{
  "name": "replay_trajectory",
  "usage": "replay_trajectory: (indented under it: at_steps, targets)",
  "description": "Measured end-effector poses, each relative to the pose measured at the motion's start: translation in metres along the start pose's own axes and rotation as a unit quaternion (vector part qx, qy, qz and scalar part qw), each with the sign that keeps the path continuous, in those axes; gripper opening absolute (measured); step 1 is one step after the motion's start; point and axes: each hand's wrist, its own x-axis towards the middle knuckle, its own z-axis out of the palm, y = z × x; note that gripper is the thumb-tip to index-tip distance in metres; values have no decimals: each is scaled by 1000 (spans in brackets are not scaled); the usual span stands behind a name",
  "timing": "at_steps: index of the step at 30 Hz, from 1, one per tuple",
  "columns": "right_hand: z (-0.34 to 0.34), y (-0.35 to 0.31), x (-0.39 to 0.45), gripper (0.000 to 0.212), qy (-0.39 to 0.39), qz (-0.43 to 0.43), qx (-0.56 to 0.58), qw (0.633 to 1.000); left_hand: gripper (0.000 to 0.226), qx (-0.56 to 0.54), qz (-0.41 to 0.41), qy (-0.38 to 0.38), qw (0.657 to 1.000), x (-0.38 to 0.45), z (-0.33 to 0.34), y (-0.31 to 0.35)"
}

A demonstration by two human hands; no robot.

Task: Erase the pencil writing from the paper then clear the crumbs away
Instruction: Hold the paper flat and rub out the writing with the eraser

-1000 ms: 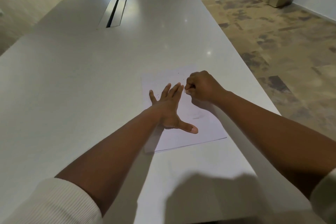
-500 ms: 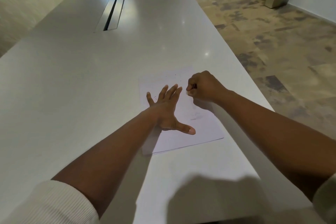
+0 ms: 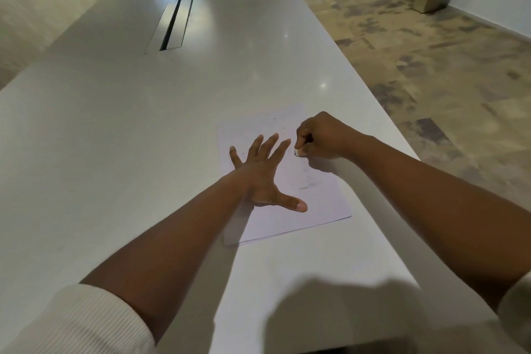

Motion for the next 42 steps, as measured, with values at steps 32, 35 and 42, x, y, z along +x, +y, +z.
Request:
replay_trajectory:
  at_steps: [32, 35, 42]
  targets:
    - [7, -4, -21, 11, 16, -3, -16, 1000, 147, 4, 5, -6, 1000, 2, 0, 0]
    - [0, -7, -29, 13, -84, -1, -29, 996, 148, 4, 1, -9, 1000, 1, -1, 1]
    - [-3, -12, -26, 15, -92, 13, -57, 994, 148, 6, 5, -8, 1000, 1, -1, 0]
